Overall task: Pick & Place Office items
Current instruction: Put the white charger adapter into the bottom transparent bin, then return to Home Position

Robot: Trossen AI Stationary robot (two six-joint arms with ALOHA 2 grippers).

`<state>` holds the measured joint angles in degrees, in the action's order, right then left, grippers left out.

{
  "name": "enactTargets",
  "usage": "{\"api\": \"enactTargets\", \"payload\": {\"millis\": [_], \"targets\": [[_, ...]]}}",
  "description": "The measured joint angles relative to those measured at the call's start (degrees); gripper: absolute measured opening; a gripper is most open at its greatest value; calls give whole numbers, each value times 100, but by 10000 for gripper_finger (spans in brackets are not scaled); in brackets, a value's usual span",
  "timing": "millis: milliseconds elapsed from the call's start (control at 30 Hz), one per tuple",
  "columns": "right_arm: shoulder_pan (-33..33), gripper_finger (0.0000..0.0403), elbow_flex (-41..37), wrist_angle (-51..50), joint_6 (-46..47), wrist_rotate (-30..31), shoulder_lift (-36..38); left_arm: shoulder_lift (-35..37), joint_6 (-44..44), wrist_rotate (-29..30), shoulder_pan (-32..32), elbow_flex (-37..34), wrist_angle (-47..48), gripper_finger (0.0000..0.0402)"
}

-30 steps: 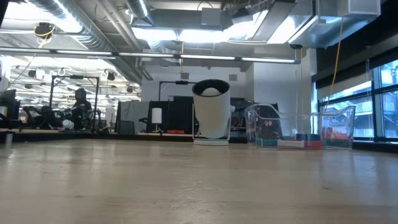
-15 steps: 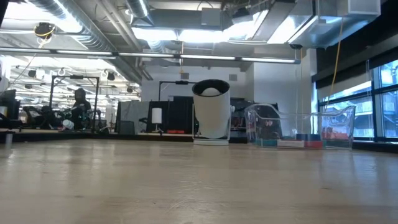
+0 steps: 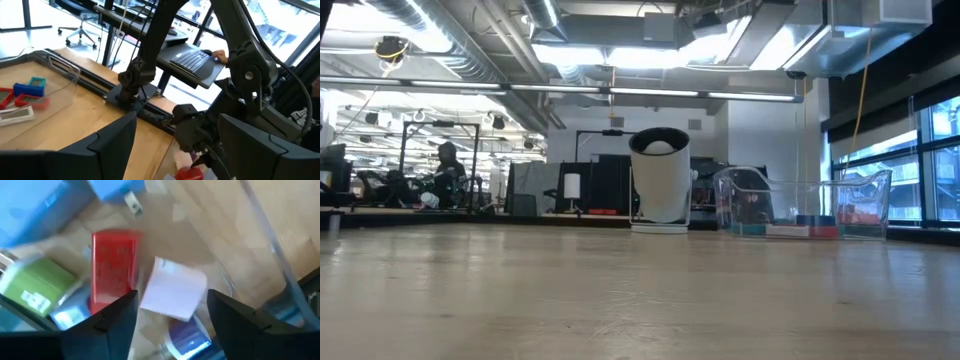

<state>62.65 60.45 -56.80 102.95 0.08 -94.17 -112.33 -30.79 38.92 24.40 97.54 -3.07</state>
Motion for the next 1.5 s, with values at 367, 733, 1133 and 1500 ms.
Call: {"api": "enactTargets", "payload": {"millis": [367,733,1133,1500], "targets": [[-181,260,0,-2,-517,-1677,2,0,1028,54,-48,0,5,276],[-172,258,-2,131,-872,-2233,13,2,1848,-12,-68,0,2,276],[-415,258,-2,450,-2438,-1420,136,735,904,-2450,-670,-2,1779,276],[-1152,258,-2,465,-2944,-775,133,2186,782,-1644,-758,2,4064,276]]}}
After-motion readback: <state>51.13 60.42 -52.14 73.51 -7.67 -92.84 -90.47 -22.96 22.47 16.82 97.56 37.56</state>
